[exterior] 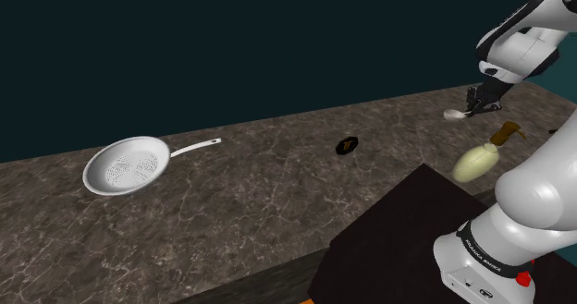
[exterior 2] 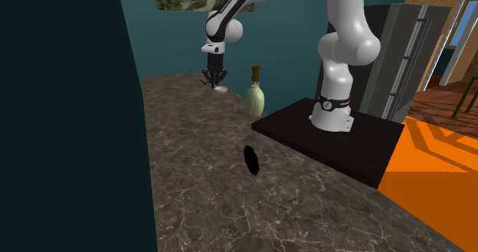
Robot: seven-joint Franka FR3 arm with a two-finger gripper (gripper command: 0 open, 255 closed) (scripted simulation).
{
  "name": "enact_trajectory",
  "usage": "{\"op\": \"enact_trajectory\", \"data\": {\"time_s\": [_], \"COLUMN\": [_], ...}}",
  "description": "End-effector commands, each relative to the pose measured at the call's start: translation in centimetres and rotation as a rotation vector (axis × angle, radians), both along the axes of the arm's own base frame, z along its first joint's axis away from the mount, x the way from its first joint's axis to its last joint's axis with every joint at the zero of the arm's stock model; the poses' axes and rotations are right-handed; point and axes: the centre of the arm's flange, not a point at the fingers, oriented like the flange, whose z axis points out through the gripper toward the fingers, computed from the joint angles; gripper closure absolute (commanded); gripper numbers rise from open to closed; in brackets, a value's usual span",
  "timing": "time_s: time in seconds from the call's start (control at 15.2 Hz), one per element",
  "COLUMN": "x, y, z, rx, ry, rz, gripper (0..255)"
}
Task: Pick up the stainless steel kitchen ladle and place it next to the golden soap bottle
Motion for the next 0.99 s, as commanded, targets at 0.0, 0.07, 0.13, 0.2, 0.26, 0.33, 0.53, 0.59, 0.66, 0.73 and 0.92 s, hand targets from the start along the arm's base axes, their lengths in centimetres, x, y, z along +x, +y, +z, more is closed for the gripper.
{"op": "enact_trajectory", "data": {"time_s": [0.0, 0.07, 0.13, 0.2, 0.26, 0.33, 0.53, 0.59, 0.66, 0.73, 0.92], "x": [0.0, 0.0, 0.0, 0.0, 0.0, 0.0, 0.0, 0.0, 0.0, 0.0, 0.0], "y": [0.1, 0.1, 0.1, 0.1, 0.1, 0.1, 0.1, 0.1, 0.1, 0.1, 0.1], "z": [-1.0, -1.5, -2.1, -2.6, -3.1, -3.6, -5.2, -5.8, -6.3, -6.8, -8.4], "rx": [0.000, 0.000, 0.000, 0.000, 0.000, 0.000, 0.000, 0.000, 0.000, 0.000, 0.000], "ry": [0.000, 0.000, 0.000, 0.000, 0.000, 0.000, 0.000, 0.000, 0.000, 0.000, 0.000], "rz": [0.000, 0.000, 0.000, 0.000, 0.000, 0.000, 0.000, 0.000, 0.000, 0.000, 0.000], "gripper": [255, 255, 255, 255, 255, 255, 255, 255, 255, 255, 255]}}
